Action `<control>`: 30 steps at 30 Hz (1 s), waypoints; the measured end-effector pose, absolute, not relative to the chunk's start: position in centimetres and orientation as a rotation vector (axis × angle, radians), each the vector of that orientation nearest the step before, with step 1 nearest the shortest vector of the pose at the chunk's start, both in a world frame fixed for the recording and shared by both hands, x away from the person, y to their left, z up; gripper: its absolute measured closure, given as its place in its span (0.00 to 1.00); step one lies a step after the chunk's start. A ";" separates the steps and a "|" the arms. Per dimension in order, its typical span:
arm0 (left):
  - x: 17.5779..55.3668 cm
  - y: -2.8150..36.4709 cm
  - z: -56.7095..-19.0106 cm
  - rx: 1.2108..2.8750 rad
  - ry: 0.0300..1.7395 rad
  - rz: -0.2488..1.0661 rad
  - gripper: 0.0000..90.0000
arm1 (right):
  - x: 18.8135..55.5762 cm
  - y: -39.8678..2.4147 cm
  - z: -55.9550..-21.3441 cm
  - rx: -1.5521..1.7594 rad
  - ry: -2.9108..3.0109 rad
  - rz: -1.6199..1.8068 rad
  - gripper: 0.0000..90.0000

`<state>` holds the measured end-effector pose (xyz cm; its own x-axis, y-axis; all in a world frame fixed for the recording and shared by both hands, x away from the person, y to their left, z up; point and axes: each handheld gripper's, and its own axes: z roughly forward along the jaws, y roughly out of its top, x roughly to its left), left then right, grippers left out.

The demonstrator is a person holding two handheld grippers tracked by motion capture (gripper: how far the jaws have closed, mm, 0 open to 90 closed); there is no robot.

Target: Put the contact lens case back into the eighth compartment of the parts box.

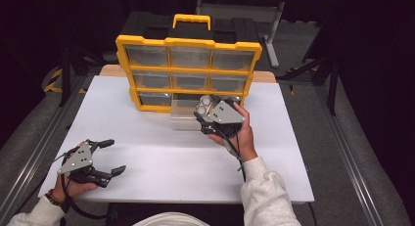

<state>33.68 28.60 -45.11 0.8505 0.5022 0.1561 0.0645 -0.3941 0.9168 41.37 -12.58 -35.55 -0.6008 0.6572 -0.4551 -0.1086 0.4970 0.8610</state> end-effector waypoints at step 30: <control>33.6 28.7 -45.1 1.937 0.419 0.501 0.10 | 46.1 -9.9 -37.3 0.571 1.977 1.051 0.31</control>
